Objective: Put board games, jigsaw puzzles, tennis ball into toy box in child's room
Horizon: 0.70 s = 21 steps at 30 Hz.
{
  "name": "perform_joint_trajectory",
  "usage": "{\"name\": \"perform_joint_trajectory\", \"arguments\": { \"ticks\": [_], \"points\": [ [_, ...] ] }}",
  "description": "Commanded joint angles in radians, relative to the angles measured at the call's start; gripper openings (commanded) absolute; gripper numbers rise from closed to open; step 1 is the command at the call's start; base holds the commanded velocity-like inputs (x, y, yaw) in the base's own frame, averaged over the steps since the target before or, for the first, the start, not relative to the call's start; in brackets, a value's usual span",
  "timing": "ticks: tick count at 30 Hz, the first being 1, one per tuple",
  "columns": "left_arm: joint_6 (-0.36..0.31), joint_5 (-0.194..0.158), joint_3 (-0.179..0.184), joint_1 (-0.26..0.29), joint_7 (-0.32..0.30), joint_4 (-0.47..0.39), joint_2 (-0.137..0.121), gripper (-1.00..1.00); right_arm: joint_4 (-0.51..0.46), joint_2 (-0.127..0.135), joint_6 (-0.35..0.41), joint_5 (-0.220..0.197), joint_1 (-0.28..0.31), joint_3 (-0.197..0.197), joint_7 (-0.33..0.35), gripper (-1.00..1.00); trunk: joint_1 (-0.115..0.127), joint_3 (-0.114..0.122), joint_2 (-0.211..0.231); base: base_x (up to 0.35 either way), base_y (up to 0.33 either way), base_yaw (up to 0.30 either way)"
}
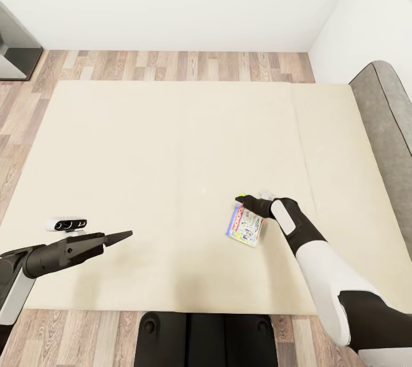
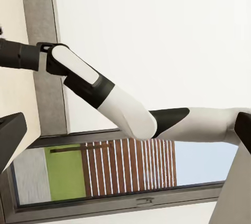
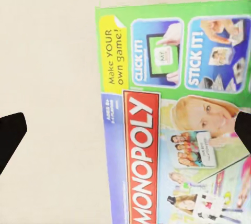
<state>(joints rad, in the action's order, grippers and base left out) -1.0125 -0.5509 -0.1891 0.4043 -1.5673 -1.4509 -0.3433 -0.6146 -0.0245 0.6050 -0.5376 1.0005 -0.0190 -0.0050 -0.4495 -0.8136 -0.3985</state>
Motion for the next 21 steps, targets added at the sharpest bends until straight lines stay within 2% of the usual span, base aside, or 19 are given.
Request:
{"name": "perform_joint_trajectory", "arguments": {
  "ticks": [1,4,9,11,19,21],
  "points": [
    [-0.011,0.0,0.0,0.0,-0.004,0.0,0.0,1.0,-0.002,0.003,0.007,-0.003,0.007,-0.002,-0.013,1.0,-0.001,-0.001,-0.001,0.0,0.0,0.0],
    [-0.011,0.0,0.0,0.0,-0.004,0.0,0.0,1.0,-0.003,0.013,0.011,-0.004,0.025,-0.003,-0.033,1.0,-0.001,-0.001,-0.001,0.0,0.0,0.0],
    [-0.011,0.0,-0.001,0.0,-0.004,0.0,0.0,1.0,-0.004,0.063,0.019,-0.013,0.036,-0.007,-0.039,1.0,-0.001,-0.001,-0.001,0.0,0.0,0.0],
    [-0.011,0.0,-0.001,0.0,-0.004,0.0,0.0,1.0,-0.004,0.072,0.02,-0.015,0.037,-0.01,-0.039,1.0,-0.001,-0.001,-0.001,0.0,0.0,0.0],
    [-0.011,0.0,0.0,-0.001,-0.004,0.0,0.0,1.0,-0.004,0.084,0.047,-0.013,0.038,-0.014,-0.04,1.0,-0.001,-0.001,-0.001,0.0,0.0,0.0],
    [-0.011,0.0,0.0,-0.001,-0.004,0.0,0.0,1.0,-0.004,0.093,0.05,-0.013,0.038,-0.014,-0.04,1.0,-0.001,-0.001,-0.001,0.0,0.0,0.0]
  ]
}}
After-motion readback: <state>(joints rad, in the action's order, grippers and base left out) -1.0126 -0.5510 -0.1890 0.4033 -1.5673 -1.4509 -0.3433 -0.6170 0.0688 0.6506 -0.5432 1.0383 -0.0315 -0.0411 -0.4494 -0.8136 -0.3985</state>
